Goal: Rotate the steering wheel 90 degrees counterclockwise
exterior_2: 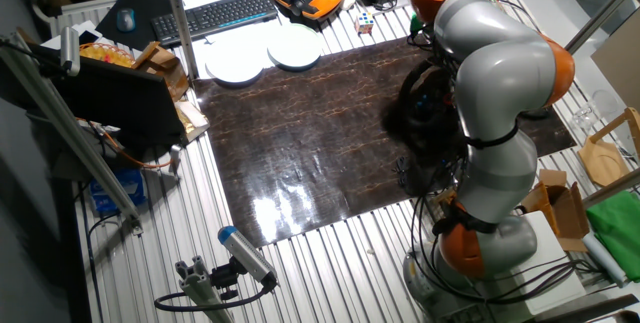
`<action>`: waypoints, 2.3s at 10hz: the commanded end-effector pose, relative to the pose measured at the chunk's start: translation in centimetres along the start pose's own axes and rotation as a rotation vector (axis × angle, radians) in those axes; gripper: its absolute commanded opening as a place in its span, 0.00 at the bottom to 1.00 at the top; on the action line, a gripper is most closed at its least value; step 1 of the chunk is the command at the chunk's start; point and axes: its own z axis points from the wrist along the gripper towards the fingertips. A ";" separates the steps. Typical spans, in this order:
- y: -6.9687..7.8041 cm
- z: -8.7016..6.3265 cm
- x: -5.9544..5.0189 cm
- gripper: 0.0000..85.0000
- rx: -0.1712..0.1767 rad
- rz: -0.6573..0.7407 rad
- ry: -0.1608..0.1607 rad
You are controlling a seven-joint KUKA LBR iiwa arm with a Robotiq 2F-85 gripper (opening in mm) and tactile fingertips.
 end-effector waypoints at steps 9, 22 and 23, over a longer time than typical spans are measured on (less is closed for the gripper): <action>-0.4 0.4 0.9 0.01 0.001 -0.053 0.033; -0.2 0.4 0.7 0.82 -0.030 -0.076 0.048; -0.1 0.1 0.5 0.85 -0.037 -0.073 0.043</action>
